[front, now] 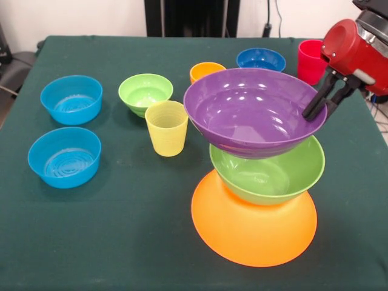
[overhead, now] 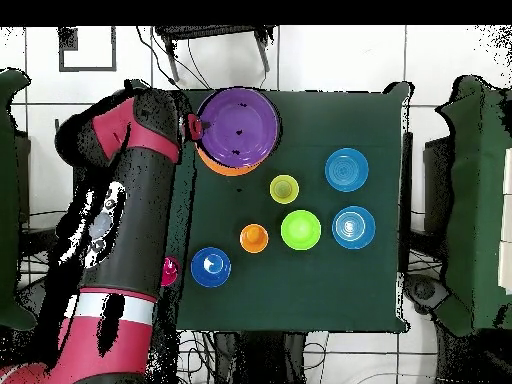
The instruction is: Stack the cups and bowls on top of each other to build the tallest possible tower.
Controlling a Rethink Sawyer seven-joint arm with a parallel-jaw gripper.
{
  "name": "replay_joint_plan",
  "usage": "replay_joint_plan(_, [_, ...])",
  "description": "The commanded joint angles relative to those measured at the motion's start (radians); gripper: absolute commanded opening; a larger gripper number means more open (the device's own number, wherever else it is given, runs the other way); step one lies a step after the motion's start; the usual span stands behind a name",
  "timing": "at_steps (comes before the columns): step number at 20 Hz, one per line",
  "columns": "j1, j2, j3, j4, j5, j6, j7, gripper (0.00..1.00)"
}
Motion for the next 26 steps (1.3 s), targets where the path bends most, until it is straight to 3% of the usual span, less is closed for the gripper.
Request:
replay_joint_plan(1, [-0.003,0.015,0.093,0.085,-0.054,-0.037,-0.010,0.00])
replay_joint_plan(26, [-0.002,0.059,0.112,0.030,-0.023,-0.043,0.022,0.00])
